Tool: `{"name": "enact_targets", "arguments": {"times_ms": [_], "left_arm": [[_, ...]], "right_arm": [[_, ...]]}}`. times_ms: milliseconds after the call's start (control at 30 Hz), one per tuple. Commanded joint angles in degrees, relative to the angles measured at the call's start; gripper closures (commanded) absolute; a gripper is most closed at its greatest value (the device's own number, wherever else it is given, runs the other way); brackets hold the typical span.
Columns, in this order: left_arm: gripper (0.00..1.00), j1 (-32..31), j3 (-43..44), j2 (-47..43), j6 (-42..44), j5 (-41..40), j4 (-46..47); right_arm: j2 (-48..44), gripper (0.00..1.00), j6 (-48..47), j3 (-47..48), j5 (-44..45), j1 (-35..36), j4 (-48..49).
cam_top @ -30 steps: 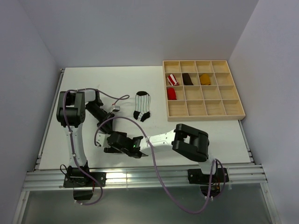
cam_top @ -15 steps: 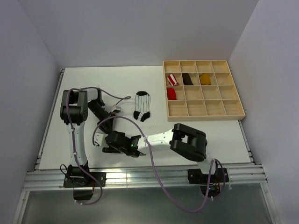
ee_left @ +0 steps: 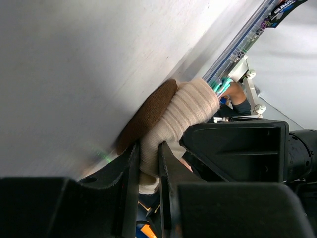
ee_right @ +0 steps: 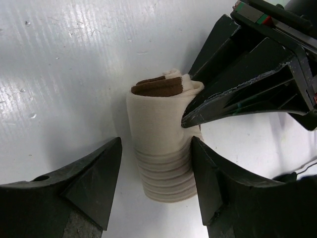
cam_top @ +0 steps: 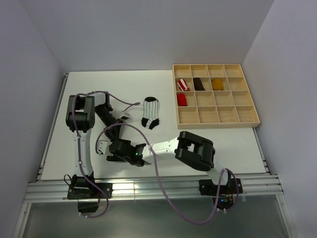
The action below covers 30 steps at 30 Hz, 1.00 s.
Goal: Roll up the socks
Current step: Pick up the sock at the center of the board.
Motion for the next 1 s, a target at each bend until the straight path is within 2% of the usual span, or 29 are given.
{"name": "enact_targets", "arguments": {"times_ms": [0,267,467,567,600,633,733,867,967], "left_arm": [[1.00,-0.6,1.1,1.5,1.8,-6.1,9.0],[1.00,-1.2,-0.5,0.8,2.3,-7.4,9.0],[1.00,-1.8,-1.8,0.1,2.9,-7.5,9.0],[1.00,-2.0,-1.8,-0.2,2.8,-7.6,9.0],[0.99,-2.0,-1.7,-0.4,2.9,-7.3,8.9],[0.98,-2.0,-1.7,-0.7,3.1,-6.8,8.9],[0.90,-1.9,-1.5,-1.7,3.6,-5.7,8.9],[0.73,-1.3,1.3,-2.5,3.1,-2.4,9.2],[0.68,0.2,4.5,-3.0,2.5,0.6,9.0]], "right_arm": [[2.6,0.35,0.9,1.6,1.2,-0.8,-1.0],[4.8,0.35,0.4,2.2,5.6,-1.9,-0.1],[7.5,0.40,0.4,3.7,6.1,-2.3,-1.9],[7.9,0.53,1.5,4.6,4.3,-2.7,-3.8],[7.8,0.68,2.4,5.0,3.7,-2.9,-4.5],[7.8,0.77,2.8,5.2,3.2,-3.2,-4.9],[7.3,0.82,4.2,5.5,0.4,-4.1,-5.7],[7.6,0.93,5.7,7.3,-3.5,-5.2,-10.8],[7.5,0.99,6.9,7.1,-5.5,-5.2,-12.1]]}}
